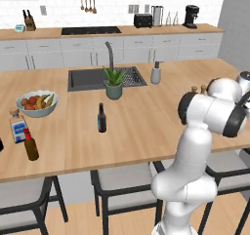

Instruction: Move the plastic bottles in the middle to the plastics group, and the glass bottles in the middle to the glass group.

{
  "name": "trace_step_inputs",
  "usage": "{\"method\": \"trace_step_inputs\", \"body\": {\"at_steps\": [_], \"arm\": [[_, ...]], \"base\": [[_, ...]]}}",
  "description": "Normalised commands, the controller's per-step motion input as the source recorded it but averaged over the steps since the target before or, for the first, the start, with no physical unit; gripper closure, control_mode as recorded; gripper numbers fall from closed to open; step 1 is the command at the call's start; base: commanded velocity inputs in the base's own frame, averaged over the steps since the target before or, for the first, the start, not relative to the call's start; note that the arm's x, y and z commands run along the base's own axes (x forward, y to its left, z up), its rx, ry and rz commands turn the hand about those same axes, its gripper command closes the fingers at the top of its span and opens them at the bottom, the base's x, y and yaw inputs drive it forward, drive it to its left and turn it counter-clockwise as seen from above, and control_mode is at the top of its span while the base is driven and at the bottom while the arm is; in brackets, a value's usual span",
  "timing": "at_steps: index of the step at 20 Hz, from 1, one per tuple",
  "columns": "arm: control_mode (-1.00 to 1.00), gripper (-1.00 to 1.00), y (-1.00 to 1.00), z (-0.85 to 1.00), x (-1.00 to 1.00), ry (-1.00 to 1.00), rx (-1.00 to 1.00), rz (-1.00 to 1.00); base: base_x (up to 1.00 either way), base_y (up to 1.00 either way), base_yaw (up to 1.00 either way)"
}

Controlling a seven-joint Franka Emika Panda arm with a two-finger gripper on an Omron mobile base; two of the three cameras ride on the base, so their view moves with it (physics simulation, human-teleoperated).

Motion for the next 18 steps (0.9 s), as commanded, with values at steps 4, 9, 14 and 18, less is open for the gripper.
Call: {"method": "trace_step_inputs", "body": {"at_steps": [4, 9, 14, 18], "arm": [[-1.0, -1.0, 0.29, 0.58, -0.59, -0.12, -0.01, 0.0], [-1.0, -1.0, 0.59, 0.47, -0.7, -0.11, -0.07, 0.08], [-1.0, -1.0, 0.72, 0.59, -0.15, -0.03, -0.03, 0.12], [-1.0, -1.0, 0.59, 0.67, 0.0, 0.0, 0.0, 0.18]], "base": [[0.0, 0.0, 0.0], [0.0, 0.0, 0.0], [0.0, 0.0, 0.0], [0.0, 0.0, 0.0]]}}
